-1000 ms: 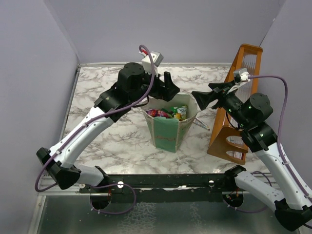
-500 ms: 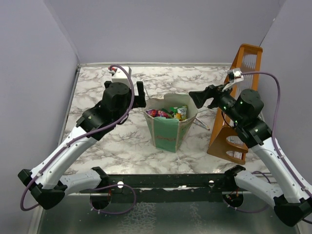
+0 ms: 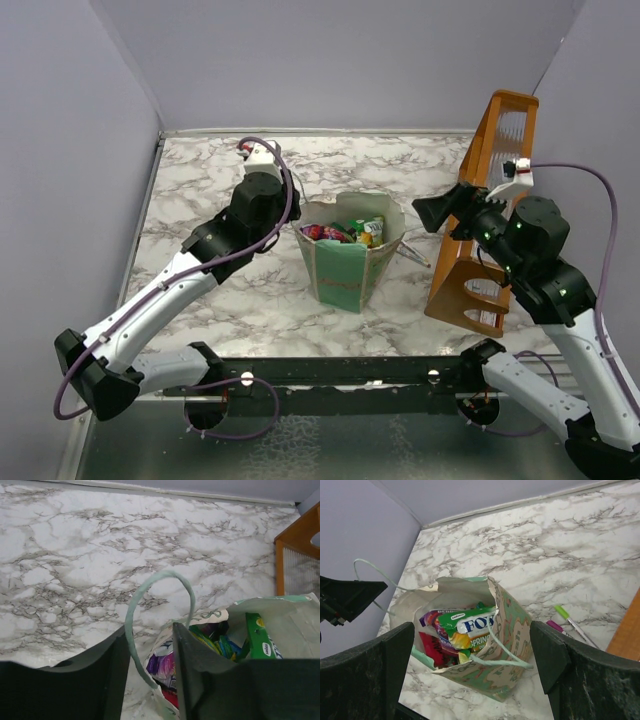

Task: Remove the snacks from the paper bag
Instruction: Adjust the paper bag at the center of the board.

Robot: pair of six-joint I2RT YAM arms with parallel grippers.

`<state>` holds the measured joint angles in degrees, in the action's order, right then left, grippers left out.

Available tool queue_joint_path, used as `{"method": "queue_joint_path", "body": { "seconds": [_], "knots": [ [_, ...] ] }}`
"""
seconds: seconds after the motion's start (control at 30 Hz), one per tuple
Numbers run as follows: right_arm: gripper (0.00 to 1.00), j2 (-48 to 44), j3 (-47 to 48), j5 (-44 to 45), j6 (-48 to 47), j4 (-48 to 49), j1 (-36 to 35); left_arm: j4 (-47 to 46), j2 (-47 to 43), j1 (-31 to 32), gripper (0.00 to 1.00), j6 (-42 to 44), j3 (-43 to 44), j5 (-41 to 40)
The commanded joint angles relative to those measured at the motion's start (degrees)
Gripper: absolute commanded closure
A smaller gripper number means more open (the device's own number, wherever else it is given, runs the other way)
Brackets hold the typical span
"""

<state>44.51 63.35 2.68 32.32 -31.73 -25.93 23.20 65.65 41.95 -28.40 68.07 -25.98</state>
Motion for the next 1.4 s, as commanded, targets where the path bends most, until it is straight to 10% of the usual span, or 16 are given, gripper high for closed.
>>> {"method": "queue_joint_path", "body": {
  "seconds": [0.0,0.17,0.7,1.37],
  "knots": [
    [0.02,-1.0,2.3,2.2,-0.7,-5.3,-0.3,-5.7,-2.8,-0.5,0.7,0.6,-1.0,-2.1],
    [0.05,-1.2,1.6,0.2,0.2,-4.8,-0.3,-5.7,-5.1,-0.5,1.0,2.1,-1.4,-7.1],
    [0.05,2.8,-3.7,-8.5,6.1,5.4,-0.3,-8.4,-23.6,-0.5,1.0,-1.5,-13.4,-20.0],
    [0.36,12.5,-12.6,-32.2,24.1,30.3,-0.3,-9.7,-25.2,-0.5,1.0,-4.0,-15.2,-17.2]
  ]
}}
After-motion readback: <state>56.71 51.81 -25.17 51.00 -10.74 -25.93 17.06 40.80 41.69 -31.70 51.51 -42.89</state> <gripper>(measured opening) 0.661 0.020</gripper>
